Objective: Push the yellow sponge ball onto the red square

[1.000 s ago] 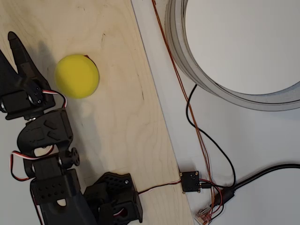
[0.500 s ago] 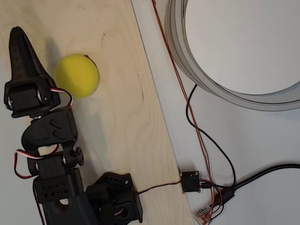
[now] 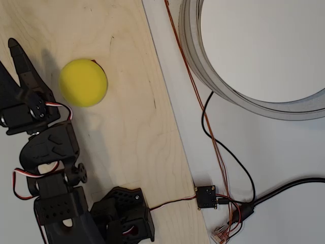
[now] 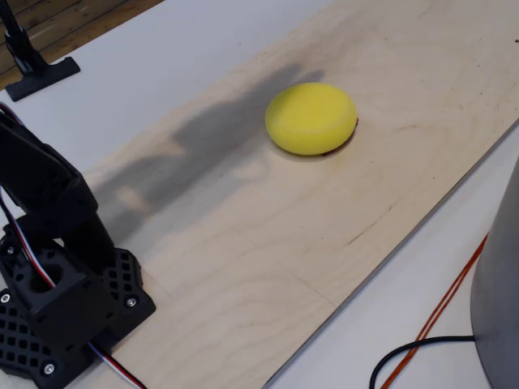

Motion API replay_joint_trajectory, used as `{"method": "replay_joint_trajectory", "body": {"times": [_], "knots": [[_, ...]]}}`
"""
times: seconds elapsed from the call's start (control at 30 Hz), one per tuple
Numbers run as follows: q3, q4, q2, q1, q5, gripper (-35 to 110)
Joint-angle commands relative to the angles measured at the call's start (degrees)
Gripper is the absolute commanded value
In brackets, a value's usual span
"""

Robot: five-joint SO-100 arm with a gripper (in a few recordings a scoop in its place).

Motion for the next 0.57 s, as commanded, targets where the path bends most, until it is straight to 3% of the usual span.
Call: {"method": "replay_joint_trajectory", "body": {"times": [0.0, 0.03, 0.17, 0.53], "knots": [[-0.35, -3.60, 3.43, 1.05, 2.99, 7], [-1.49, -3.25, 3.16, 1.49, 4.66, 0], [-5.19, 1.23, 1.05, 3.69, 7.47, -1], [-4.22, 1.49, 2.37, 3.87, 6.68, -1]]}}
